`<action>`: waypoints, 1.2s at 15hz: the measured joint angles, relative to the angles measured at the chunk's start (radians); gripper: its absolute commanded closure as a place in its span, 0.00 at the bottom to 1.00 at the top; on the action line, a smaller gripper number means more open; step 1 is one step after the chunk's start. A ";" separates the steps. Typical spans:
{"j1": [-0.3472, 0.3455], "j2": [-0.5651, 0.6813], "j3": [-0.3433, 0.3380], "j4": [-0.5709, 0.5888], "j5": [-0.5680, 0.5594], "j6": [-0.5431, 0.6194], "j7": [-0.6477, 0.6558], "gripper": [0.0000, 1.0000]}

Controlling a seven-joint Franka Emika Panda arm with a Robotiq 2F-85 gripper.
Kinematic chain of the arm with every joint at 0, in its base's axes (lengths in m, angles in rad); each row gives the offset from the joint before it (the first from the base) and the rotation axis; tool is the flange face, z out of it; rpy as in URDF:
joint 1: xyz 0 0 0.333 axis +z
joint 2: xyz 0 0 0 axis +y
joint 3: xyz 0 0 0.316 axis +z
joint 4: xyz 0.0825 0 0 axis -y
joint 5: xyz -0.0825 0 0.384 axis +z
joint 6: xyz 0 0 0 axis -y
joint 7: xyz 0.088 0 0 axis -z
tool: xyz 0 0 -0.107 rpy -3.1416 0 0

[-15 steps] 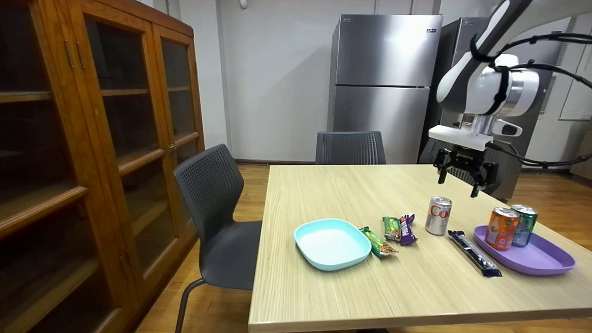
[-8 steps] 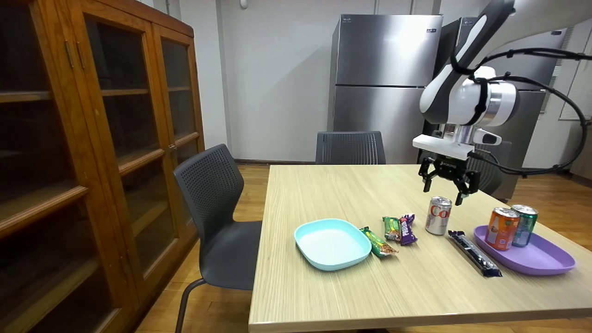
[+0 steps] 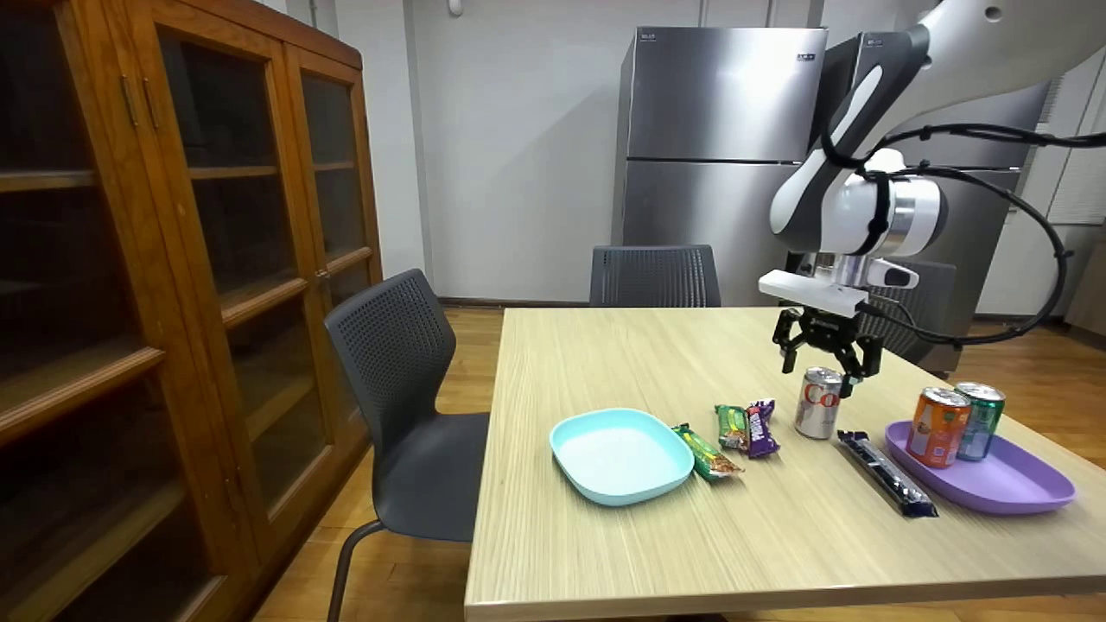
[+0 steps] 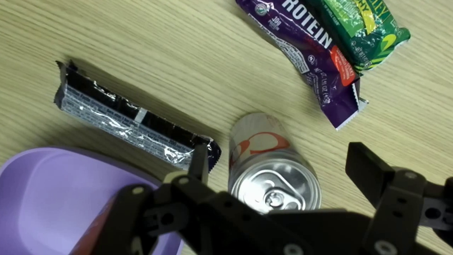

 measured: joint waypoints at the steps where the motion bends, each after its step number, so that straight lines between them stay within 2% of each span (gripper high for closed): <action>1: 0.000 0.006 -0.002 0.006 0.000 0.000 0.004 0.00; 3: 0.001 0.016 -0.007 0.015 0.000 0.000 0.011 0.00; 4: 0.002 0.020 -0.009 0.019 0.000 0.000 0.015 0.25; 6: 0.002 0.027 -0.014 0.028 0.000 0.000 0.022 0.34; 9: 0.005 0.033 -0.020 0.034 -0.001 0.000 0.028 0.59; 10: 0.006 0.033 -0.021 0.035 -0.001 0.000 0.029 0.62; 18: 0.019 -0.002 -0.021 0.009 -0.001 0.003 0.026 0.62</action>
